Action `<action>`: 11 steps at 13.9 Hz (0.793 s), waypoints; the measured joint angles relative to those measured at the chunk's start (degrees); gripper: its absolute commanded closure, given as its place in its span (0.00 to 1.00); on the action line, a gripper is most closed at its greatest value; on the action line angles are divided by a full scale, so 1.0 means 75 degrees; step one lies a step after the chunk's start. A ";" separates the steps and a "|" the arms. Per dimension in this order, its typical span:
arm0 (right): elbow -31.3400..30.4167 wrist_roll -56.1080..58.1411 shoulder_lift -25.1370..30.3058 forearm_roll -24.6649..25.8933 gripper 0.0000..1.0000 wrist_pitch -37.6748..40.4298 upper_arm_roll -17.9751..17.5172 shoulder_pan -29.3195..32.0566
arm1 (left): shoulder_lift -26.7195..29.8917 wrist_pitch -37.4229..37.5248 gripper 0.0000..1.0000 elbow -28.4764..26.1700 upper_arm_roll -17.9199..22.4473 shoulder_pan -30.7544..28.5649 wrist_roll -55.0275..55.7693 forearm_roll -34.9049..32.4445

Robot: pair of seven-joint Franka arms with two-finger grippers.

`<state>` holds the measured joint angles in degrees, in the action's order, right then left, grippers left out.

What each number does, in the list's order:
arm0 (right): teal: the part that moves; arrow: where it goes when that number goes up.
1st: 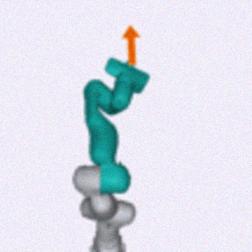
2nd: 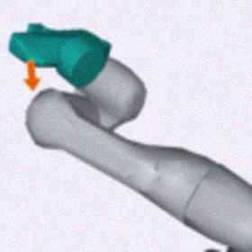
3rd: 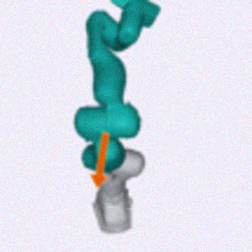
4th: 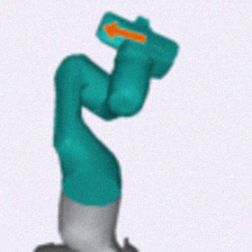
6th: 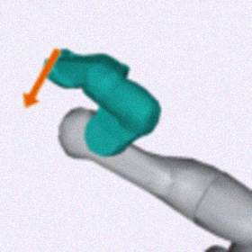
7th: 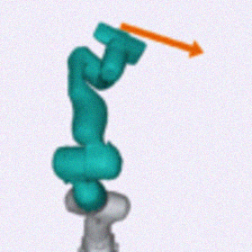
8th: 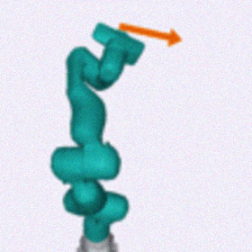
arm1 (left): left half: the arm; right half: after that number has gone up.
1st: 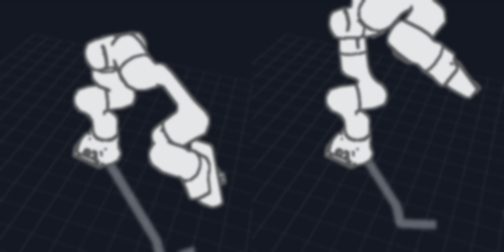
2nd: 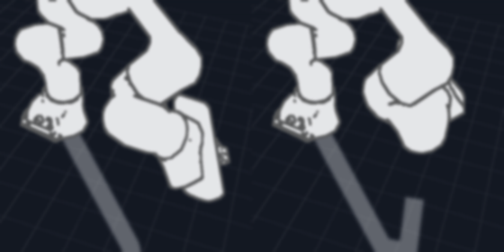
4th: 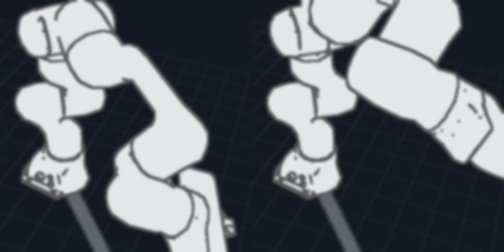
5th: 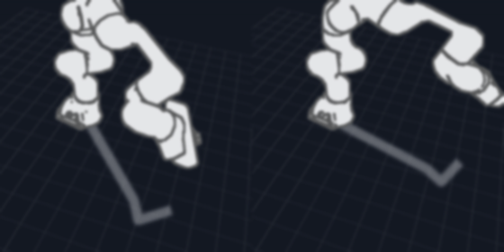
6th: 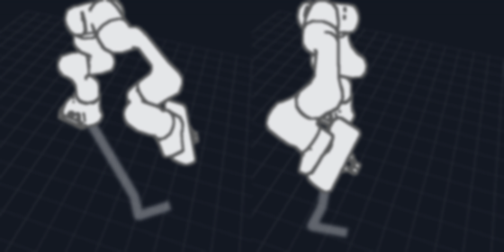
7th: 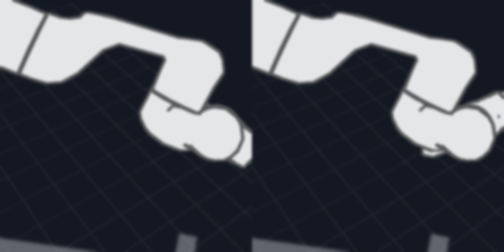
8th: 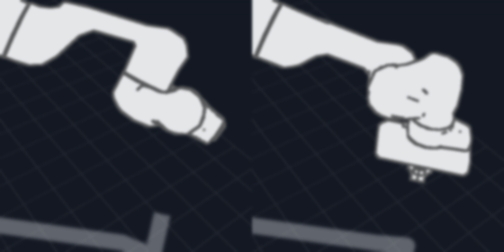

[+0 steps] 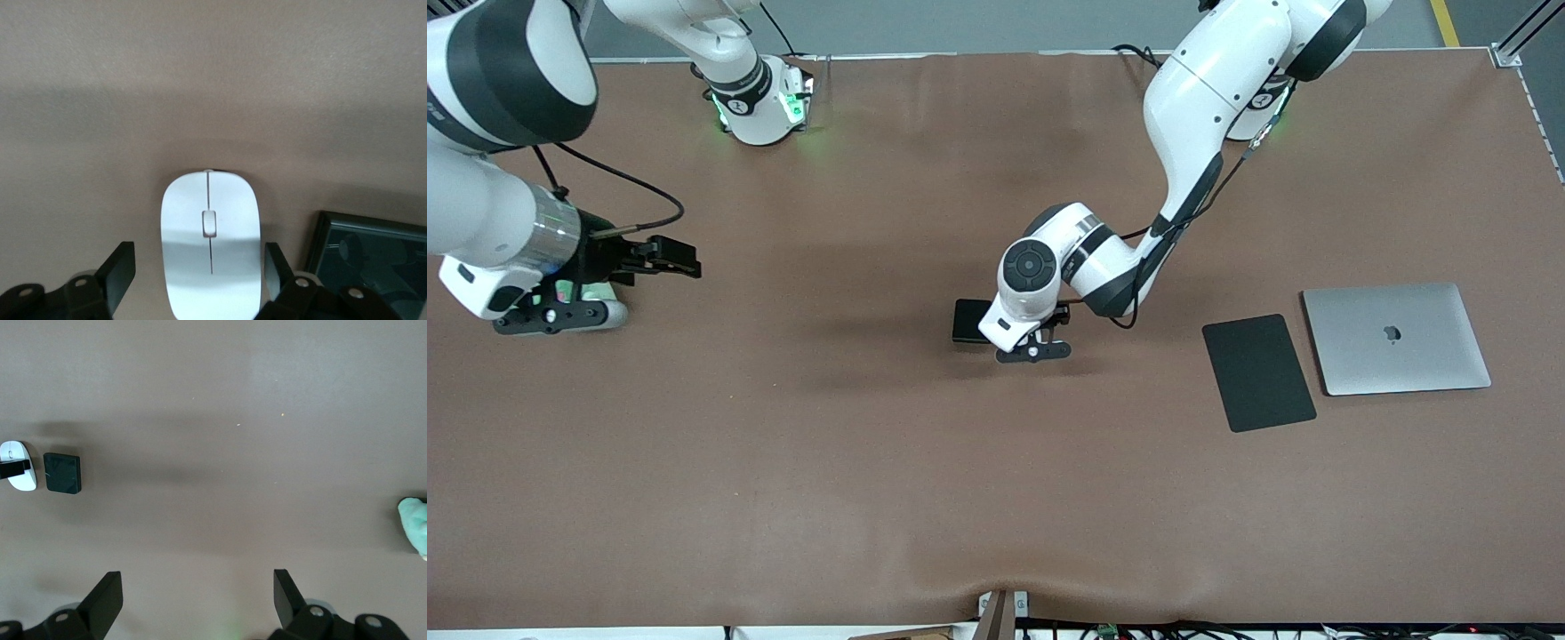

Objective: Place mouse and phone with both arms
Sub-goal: 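Grasp the white mouse with the left gripper while the right gripper reaches out, then carry the mouse onto the mouse pad while the right gripper reaches the phone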

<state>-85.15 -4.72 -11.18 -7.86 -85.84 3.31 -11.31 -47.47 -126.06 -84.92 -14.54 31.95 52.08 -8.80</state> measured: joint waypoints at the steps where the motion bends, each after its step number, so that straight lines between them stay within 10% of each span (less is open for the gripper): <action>1: 0.0000 -0.0143 -0.0041 -0.0001 0.00 -0.0063 -0.0003 -0.0130 | -0.0035 -0.0036 0.15 0.0000 0.0000 0.0030 0.0028 -0.0001; 8: 0.0000 -0.1266 -0.0367 -0.0003 0.00 -0.0470 -0.0015 -0.0950 | -0.0093 -0.0104 0.72 0.0005 0.0006 0.0092 0.0187 -0.0091; 11: -0.0001 -0.1987 -0.0541 -0.0005 0.00 -0.0781 -0.0021 -0.1449 | -0.0088 -0.0085 0.78 0.0013 0.0025 0.0086 0.0187 -0.0093</action>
<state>-85.16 -19.62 -15.24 -7.89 -91.69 3.15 -22.18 -48.13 -126.69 -84.83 -14.36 32.60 53.48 -9.49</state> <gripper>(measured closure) 0.000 0.396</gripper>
